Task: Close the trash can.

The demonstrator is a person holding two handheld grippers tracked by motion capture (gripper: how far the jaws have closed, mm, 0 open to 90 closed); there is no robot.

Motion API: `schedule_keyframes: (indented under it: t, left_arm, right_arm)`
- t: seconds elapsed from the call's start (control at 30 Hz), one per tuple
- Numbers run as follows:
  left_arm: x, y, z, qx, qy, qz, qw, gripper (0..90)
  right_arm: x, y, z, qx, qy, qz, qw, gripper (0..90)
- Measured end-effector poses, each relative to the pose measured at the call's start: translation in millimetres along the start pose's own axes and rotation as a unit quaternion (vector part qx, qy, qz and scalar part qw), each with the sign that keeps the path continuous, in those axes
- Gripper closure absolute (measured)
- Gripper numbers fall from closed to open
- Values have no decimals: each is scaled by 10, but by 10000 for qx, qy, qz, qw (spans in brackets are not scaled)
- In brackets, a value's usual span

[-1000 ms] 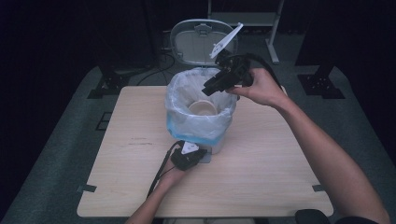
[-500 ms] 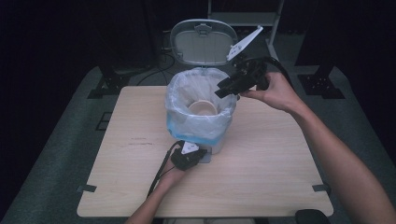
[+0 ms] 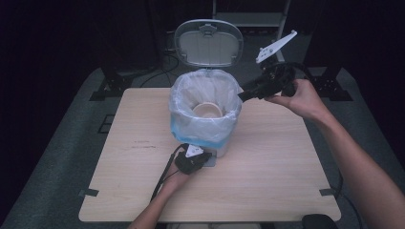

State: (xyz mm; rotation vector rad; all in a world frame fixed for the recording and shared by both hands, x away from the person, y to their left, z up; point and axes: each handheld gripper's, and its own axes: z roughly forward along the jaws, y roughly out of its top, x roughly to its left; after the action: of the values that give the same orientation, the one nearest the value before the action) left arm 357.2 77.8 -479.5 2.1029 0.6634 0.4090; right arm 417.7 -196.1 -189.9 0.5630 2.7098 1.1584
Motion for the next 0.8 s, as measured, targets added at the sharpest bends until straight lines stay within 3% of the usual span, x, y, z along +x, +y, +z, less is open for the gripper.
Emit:
schedule_keyframes:
  t: [0.53, 0.8]
  left_arm:
    - [1, 13, -10, 71, 5, 12, 10000, 825]
    - [-16, 19, -11, 75, 27, -83, 9999, 818]
  right_arm:
    - [-119, -422, -40, -69, -81, 329, 9994, 544]
    - [-134, -599, -13, -109, -123, 443, 9989, 524]
